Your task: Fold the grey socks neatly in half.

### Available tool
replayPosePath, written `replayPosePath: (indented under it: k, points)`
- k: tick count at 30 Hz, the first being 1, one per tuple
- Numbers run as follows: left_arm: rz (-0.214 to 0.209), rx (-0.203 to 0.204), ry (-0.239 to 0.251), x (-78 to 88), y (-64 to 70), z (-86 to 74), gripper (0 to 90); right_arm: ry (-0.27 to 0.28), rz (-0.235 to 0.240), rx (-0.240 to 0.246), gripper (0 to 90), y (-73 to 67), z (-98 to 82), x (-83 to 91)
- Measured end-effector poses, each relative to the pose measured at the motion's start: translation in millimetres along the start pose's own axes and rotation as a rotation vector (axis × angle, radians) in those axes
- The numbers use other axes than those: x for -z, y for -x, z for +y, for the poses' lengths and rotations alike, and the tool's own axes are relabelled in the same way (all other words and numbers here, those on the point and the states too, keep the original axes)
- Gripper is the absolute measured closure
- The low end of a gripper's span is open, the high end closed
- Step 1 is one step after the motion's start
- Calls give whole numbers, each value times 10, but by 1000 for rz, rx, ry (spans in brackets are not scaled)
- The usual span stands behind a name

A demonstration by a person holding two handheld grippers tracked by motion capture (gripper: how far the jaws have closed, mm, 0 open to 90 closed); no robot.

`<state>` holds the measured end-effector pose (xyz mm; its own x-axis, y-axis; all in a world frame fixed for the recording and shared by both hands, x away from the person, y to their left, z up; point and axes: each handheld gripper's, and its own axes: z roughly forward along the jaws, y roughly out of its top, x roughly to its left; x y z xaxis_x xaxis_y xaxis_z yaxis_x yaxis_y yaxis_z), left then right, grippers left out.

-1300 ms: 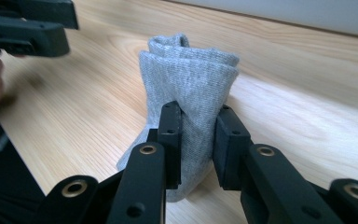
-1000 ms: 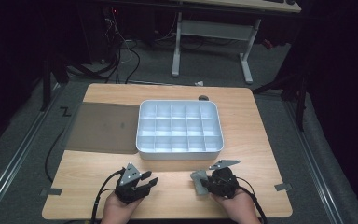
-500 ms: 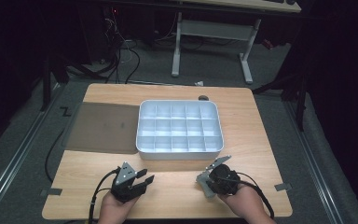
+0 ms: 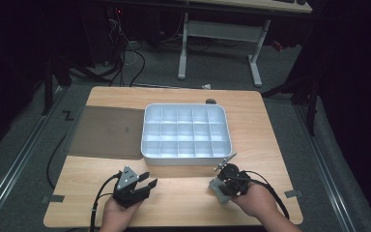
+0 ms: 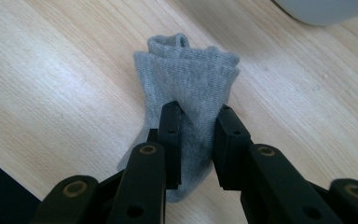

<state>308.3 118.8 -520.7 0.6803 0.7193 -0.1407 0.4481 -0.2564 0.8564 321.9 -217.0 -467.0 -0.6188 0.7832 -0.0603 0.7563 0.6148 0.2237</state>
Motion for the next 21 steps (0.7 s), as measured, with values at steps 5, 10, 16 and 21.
replayPosePath:
  k: [5,10,16,21]
  points:
    - [22,-12,16,15,-16,-9,548,-27,-6,-42,762,29,20,14]
    - [18,-5,15,18,-43,-18,534,-24,-9,-43,762,119,16,25]
    - [16,-10,7,16,-44,-27,527,-26,-20,-45,764,169,-2,77]
    - [9,-3,11,35,-49,-47,526,-12,-20,-51,767,199,-25,140]
